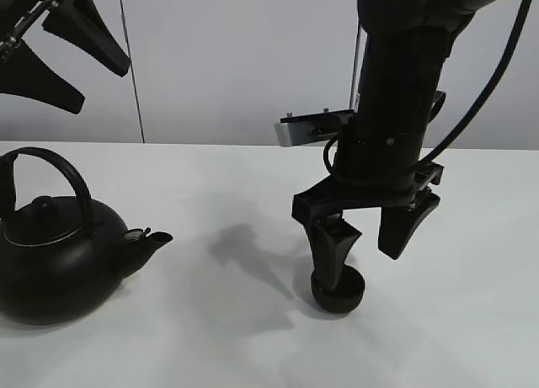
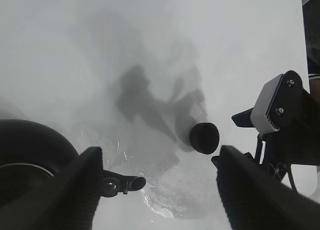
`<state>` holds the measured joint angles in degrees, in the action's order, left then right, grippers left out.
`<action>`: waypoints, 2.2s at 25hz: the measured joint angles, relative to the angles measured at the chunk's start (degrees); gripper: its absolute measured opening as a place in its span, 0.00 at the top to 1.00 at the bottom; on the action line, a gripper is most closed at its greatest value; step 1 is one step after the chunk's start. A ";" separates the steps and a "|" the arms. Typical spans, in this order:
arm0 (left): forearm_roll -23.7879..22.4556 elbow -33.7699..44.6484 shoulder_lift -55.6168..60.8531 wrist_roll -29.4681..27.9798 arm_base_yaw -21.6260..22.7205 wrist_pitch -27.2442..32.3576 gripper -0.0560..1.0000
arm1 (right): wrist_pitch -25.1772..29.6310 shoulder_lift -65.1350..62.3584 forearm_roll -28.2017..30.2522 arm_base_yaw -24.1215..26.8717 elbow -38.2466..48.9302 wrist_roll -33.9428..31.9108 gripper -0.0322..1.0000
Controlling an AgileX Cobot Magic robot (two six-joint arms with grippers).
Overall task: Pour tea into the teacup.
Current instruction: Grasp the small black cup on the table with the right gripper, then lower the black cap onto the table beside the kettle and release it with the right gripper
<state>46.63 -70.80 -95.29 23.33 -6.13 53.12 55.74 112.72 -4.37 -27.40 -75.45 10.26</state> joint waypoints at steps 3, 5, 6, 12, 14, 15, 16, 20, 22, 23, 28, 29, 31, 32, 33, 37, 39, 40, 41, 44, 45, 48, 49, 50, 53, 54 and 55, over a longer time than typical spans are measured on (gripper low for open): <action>0.00 0.00 0.00 0.00 0.00 0.00 0.49 | -0.50 1.31 0.04 0.00 0.00 -0.88 0.40; 0.00 0.00 0.00 0.00 0.00 -0.03 0.49 | -1.27 2.10 0.04 0.00 0.00 -1.28 0.40; 0.00 0.00 0.00 0.00 0.00 -0.03 0.49 | -1.74 2.28 0.04 0.00 0.00 -1.44 0.40; 0.00 0.00 0.00 0.00 0.00 -0.03 0.49 | -3.35 2.89 0.12 -0.41 -0.17 -3.17 0.40; 0.00 0.00 0.00 0.00 0.00 -0.03 0.49 | -3.49 3.41 0.12 -1.13 -0.17 -3.40 0.40; 0.00 0.00 0.00 0.00 0.00 -0.03 0.49 | -3.63 3.76 0.06 -1.39 -0.17 -3.58 0.40; 0.00 0.00 0.00 0.00 0.00 -0.03 0.49 | -3.92 4.02 0.06 -1.53 -0.17 -3.93 0.40; 0.00 0.00 0.00 0.00 0.00 -0.03 0.49 | -5.28 4.24 0.90 -1.81 -0.22 -5.97 0.40; 0.00 0.00 0.00 0.00 0.00 -0.03 0.49 | -5.70 4.24 2.02 -1.81 -0.22 -6.23 0.40; 0.00 0.00 0.00 0.00 0.00 -0.03 0.49 | -5.85 4.24 2.44 -1.81 -0.22 -6.39 0.40; -0.02 0.00 0.00 0.00 0.00 -0.03 0.49 | -5.97 4.24 2.88 -1.81 -0.22 -7.21 0.40; -0.02 0.00 0.00 0.00 0.00 -0.03 0.49 | -5.97 4.49 2.88 -1.81 -0.22 -7.21 0.40; -0.02 0.00 0.00 0.00 0.00 -0.03 0.49 | -5.97 5.30 2.88 -1.81 -0.22 -7.26 0.40; -0.02 0.00 0.00 0.00 0.00 -0.03 0.49 | -5.97 5.82 2.82 -1.81 -0.22 -7.32 0.40; -0.02 0.00 0.00 0.00 0.00 -0.03 0.49 | -5.97 6.19 2.82 -1.81 -0.22 -7.46 0.40; -0.02 0.00 0.00 0.00 0.00 -0.03 0.49 | -5.97 6.37 2.31 -1.81 -0.22 -7.56 0.41; -0.02 0.00 0.00 0.00 0.00 -0.03 0.49 | -5.97 6.15 2.22 -1.81 -0.22 -7.56 0.46; -0.02 0.00 0.00 0.00 0.00 -0.03 0.49 | -5.97 5.83 2.22 -1.81 -0.22 -7.62 0.50; -0.02 0.00 0.00 0.00 0.00 -0.03 0.49 | -5.97 5.48 2.22 -1.85 -0.22 -7.62 0.55; -0.02 0.00 0.00 0.00 0.00 -0.03 0.49 | -5.83 4.54 2.22 -1.99 -0.22 -7.67 0.58; -0.02 0.00 0.00 0.00 0.00 -0.03 0.49 | -5.72 4.35 2.22 -1.99 -0.22 -7.67 0.58; -0.02 0.00 0.00 0.00 0.00 -0.03 0.49 | -5.06 3.66 2.22 -1.99 -0.22 -7.67 0.58; -0.02 0.00 0.00 0.00 0.00 -0.03 0.49 | -4.79 3.36 2.22 -1.99 -0.22 -7.67 0.58; -0.02 0.00 0.00 0.00 0.00 -0.03 0.49 | -4.72 2.83 2.22 -1.99 -0.22 -7.67 0.58; -0.02 0.00 0.00 0.00 0.00 -0.03 0.49 | -4.65 0.56 1.61 -1.99 -0.22 -7.67 0.58; -0.02 0.00 0.00 0.00 0.00 -0.03 0.49 | -4.65 -0.44 0.87 -1.99 -0.22 -7.67 0.58; -0.02 0.00 0.00 0.00 0.00 -0.03 0.49 | -4.65 -1.36 0.05 -1.99 -0.22 -7.67 0.58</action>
<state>46.61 -70.80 -95.29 23.33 -6.13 53.09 51.08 111.37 -4.32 -29.39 -75.67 2.58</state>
